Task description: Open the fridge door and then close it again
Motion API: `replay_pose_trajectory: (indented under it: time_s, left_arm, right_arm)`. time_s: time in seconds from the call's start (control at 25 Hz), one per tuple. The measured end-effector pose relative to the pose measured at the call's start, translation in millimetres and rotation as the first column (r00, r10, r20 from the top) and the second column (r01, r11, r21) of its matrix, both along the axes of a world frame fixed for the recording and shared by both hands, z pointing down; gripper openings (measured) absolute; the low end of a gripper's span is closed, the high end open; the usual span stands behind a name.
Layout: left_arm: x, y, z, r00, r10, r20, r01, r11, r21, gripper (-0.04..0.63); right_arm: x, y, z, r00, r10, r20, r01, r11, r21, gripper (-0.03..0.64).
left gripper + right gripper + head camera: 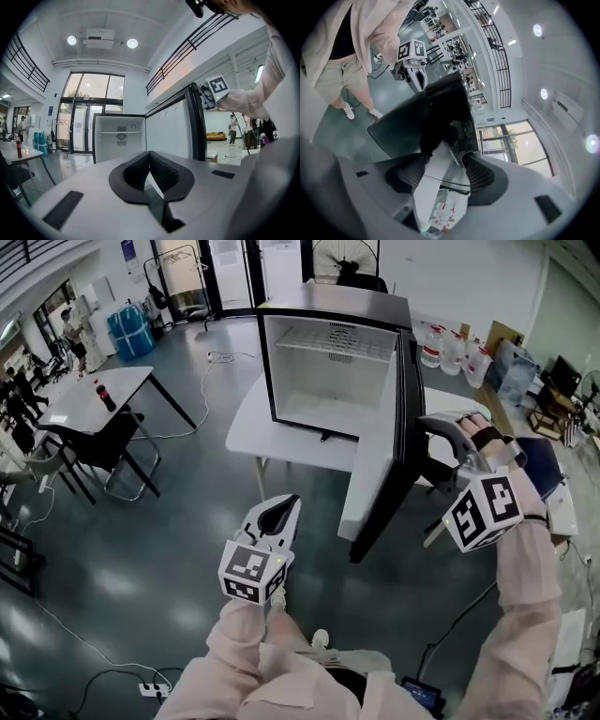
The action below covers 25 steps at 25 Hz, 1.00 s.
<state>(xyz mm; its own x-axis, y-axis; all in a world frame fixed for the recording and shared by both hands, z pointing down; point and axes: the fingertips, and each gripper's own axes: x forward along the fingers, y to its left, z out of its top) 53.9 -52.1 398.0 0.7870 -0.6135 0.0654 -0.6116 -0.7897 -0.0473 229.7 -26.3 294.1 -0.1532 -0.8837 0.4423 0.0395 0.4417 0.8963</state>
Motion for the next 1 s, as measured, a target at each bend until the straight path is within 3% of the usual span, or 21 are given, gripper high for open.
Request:
replay_pose_trajectory:
  time_s: [0.44, 1.0]
  left_arm:
    - [8.9, 8.3, -0.7, 1.0, 0.027, -0.012, -0.027, 1.0, -0.004, 0.011]
    - [-37.8, -12.0, 3.4, 0.996, -0.085, -0.02, 0.085, 0.996, -0.017, 0.011]
  right_arm:
    - [12.3, 6.2, -0.5, 0.999, 0.034, -0.021, -0.034, 0.999, 0.0, 0.268]
    - [-52.3, -40.5, -2.5, 1.0, -0.011, -0.015, 0.011, 1.0, 0.0, 0.258]
